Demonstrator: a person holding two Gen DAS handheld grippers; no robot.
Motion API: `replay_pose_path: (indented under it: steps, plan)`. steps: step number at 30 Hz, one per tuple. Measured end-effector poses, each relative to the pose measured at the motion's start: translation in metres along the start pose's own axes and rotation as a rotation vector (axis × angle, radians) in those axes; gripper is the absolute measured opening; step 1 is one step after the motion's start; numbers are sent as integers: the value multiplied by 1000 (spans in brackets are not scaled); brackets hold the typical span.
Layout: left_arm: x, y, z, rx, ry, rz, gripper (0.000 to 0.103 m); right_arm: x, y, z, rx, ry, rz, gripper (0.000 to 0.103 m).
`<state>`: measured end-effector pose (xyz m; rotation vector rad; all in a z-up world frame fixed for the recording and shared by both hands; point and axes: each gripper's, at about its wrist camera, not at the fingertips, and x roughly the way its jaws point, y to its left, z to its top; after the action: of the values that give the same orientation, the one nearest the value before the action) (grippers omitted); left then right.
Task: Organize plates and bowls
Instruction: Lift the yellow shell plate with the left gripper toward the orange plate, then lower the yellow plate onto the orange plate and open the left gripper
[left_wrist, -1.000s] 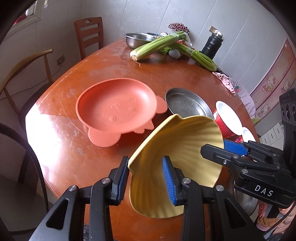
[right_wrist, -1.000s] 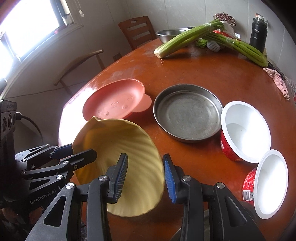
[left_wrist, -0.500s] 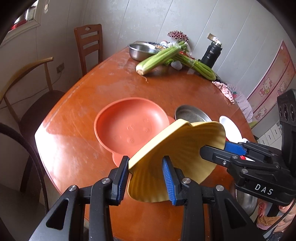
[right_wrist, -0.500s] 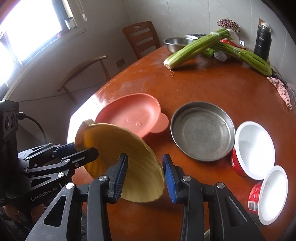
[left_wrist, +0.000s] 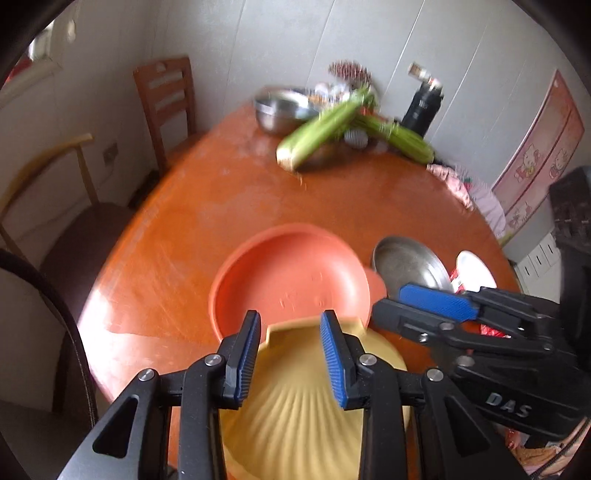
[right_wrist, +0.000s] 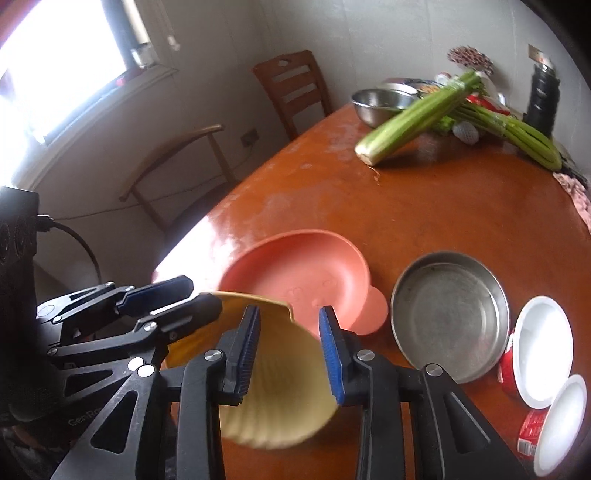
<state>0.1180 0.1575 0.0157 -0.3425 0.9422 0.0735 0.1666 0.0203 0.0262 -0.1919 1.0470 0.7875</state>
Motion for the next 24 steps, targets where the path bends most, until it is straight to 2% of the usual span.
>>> replay_pose_path:
  steps: [2, 4, 10, 13, 15, 19, 24]
  plan:
    - [16, 3, -2, -1, 36, -3, 33, 6, -5, -4, 7, 13, -23, 34]
    - [18, 5, -7, -8, 37, -16, 33, 9, -12, -12, 26, 26, -64, 34]
    - [-17, 25, -24, -53, -100, -16, 35, -7, -22, -48, 74, 37, -73, 38]
    - [-31, 46, -40, -81, -130, 4, 40, -12, -10, -68, 31, 53, -42, 49]
    - [-34, 58, -51, -91, -107, 4, 45, -11, -4, -77, 6, 83, -43, 51]
    - [-30, 64, -67, -55, -54, 46, 45, -11, 2, -93, 2, 100, -18, 52]
    - [-25, 50, -84, 1, -18, 18, 45, -12, 7, -114, 23, 126, 10, 52]
